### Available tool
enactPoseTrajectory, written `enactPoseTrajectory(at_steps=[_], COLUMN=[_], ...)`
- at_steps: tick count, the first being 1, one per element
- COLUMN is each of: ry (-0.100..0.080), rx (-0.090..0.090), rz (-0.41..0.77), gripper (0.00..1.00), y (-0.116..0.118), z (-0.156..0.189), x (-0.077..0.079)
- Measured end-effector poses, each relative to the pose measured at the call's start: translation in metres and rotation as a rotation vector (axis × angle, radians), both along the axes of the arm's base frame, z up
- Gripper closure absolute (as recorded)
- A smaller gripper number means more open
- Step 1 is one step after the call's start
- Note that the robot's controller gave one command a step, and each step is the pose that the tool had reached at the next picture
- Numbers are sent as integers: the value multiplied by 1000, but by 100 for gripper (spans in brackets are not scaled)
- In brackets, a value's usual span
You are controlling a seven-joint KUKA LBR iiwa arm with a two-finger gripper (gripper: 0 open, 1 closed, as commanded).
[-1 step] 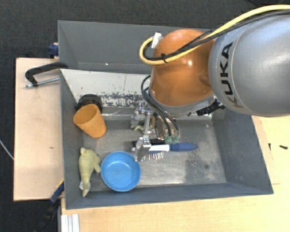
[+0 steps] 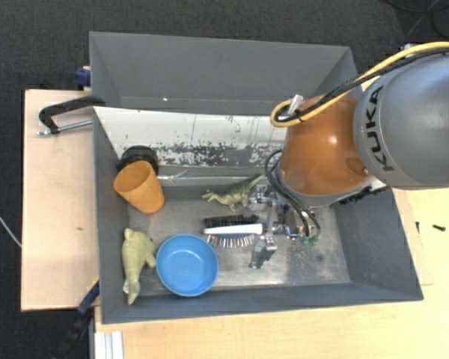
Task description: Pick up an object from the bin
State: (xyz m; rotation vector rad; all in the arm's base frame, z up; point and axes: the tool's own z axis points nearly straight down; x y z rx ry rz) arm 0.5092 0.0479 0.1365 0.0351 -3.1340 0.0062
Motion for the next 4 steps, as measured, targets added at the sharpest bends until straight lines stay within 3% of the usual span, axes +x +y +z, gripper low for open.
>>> enactPoseTrajectory(at_steps=[1, 2, 3, 4], ry=[-9, -20, -19, -21], rx=[6, 6, 9, 5], rz=[100, 99, 421, 444], gripper=[0, 100, 100, 100], y=[-5, -6, -34, -20], z=[-67, -62, -63, 70], x=[23, 26, 40, 46])
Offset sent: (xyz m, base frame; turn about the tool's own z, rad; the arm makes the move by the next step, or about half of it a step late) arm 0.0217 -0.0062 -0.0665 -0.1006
